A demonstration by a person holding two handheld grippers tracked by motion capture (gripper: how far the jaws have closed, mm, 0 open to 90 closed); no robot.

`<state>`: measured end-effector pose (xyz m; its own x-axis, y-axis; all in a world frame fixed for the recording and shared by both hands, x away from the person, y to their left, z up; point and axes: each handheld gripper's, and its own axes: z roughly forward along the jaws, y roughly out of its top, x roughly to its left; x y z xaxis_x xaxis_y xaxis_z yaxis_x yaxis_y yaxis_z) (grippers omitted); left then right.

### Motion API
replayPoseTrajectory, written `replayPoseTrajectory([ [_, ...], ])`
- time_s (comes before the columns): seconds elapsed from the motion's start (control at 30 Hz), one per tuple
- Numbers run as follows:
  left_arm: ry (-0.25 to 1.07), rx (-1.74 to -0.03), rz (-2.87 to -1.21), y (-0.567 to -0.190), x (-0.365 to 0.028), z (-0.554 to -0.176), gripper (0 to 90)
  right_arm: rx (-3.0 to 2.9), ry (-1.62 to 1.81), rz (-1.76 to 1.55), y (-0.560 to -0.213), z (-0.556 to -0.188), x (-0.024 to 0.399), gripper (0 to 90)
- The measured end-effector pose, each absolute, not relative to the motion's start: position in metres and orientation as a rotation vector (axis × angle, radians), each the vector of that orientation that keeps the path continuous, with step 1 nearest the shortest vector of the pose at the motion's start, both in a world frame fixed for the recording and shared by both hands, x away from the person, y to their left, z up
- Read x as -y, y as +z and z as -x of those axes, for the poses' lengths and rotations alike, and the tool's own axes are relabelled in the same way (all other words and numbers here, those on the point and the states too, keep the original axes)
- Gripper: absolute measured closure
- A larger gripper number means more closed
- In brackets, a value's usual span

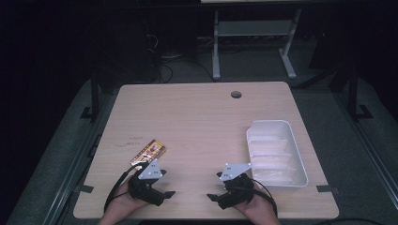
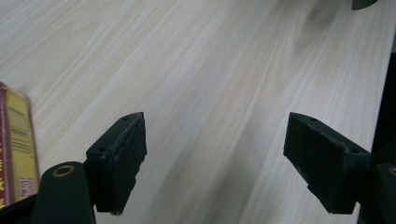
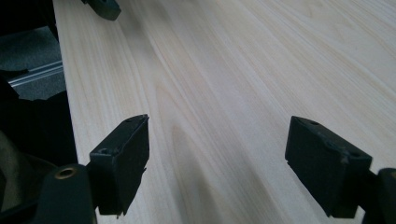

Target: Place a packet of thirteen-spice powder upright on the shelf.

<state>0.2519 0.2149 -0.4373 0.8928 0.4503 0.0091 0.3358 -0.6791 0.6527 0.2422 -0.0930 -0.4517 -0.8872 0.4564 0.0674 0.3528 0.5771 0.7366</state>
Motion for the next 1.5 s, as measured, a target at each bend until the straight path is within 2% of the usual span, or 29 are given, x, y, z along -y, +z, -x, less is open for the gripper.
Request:
replayPoseTrajectory([
  [0.6,0.246,-0.585,-2.344,-0.429,-0.238,-0.27,19.8,-2.677,1.191,-0.653,-0.452,-0.24,0.087,20.6],
  [1.13,0.356,-0.722,-2.343,-0.418,-0.275,-0.288,21.5,-2.679,1.179,-0.642,-0.454,-0.241,0.083,20.1],
  [1.5,0.369,-0.805,-2.375,-0.419,-0.288,-0.31,23.2,-2.679,1.169,-0.643,-0.454,-0.24,0.084,19.9],
])
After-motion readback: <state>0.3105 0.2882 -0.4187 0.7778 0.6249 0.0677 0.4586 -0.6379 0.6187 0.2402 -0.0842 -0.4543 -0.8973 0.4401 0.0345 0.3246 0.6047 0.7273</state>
